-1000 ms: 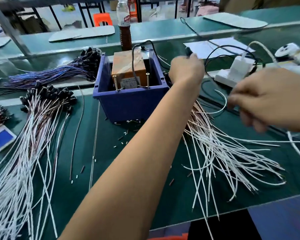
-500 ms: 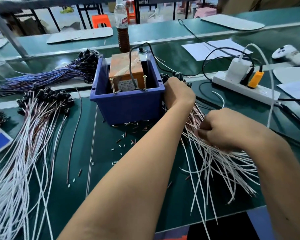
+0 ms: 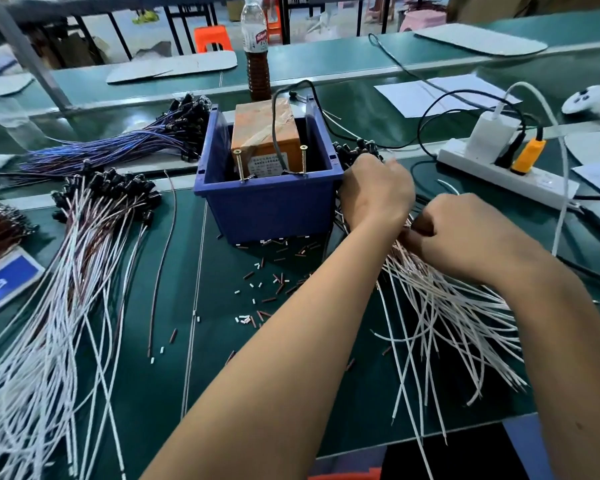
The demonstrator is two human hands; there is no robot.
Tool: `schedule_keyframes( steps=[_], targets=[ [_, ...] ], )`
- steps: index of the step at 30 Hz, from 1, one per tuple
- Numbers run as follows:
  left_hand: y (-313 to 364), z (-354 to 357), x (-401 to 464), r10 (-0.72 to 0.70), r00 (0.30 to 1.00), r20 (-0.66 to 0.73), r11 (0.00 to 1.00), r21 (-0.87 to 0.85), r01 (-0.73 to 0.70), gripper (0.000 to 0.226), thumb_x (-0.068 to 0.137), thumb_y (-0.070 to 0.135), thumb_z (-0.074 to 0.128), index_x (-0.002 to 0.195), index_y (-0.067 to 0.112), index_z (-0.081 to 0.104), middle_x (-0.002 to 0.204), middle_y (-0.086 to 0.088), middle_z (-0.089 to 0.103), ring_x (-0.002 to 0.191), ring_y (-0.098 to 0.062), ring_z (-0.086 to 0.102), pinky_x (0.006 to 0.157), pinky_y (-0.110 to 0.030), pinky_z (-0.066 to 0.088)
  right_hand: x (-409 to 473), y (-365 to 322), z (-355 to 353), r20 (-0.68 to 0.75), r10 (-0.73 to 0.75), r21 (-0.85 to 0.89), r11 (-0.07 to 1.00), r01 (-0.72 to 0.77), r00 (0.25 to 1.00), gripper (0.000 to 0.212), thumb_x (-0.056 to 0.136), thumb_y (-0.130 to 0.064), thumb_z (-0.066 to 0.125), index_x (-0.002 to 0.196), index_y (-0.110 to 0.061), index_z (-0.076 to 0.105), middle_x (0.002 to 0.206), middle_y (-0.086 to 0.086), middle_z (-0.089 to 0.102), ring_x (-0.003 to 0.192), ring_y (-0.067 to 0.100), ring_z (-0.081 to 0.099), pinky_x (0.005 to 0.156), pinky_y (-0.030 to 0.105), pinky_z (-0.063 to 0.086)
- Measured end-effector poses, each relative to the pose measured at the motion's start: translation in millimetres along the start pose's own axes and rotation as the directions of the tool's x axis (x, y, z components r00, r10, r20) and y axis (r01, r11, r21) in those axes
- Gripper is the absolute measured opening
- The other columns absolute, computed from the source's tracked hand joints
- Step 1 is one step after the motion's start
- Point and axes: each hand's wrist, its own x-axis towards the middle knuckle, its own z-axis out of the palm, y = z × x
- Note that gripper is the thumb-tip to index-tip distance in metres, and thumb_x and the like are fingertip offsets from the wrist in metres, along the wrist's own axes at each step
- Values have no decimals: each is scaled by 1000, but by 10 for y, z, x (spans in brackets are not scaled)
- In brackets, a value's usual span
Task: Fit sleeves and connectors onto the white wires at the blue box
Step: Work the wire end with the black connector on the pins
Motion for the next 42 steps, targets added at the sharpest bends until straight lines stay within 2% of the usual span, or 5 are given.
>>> schedule_keyframes(
  steps=[14,22,33,39,42],
  targets=[
    [-802,-1605,-258,-136,856,499,953,-170,251,21,105,19,55,92,9,68,76,-6,69,57,-12,56,51,-22,48,78,-843,204,-29,-346,297,893,339,938,42,92,-40,63,62,-10,69,57,6,61,58,19,56,53,27,37],
    [-1400,-2581,-6,-115,946,-303,756,590,281,23,86,25,63,105,15,71,108,-14,72,105,-36,67,90,-39,53,96,-2013,511,113,-547,392,792,469,829,25,94,-34,72,73,-24,66,82,-2,69,79,20,66,71,31,54],
    [-1581,-2713,210,-137,950,-281,581,754,307,30,92,11,56,121,3,61,126,-22,66,119,-41,62,94,-44,52,129,-2718,816,112,-401,471,827,307,909,7,82,-13,63,89,-13,65,84,9,61,83,36,61,70,34,52],
    [-1413,-2670,288,-175,890,-421,982,-15,187,10,101,5,41,99,12,47,89,-12,70,85,-27,67,72,-37,55,170,-2800,899,123,-305,795,600,90,945,25,99,-31,62,117,-16,57,109,15,71,102,38,67,88,53,58],
    [-1189,-2663,340,-321,869,-376,742,-671,-16,14,107,2,35,96,9,41,68,-4,54,51,-13,45,45,-25,38,138,-2847,812,179,-334,907,421,-23,926,29,106,-42,55,113,-14,59,105,7,73,94,25,71,92,59,58]
  ],
)
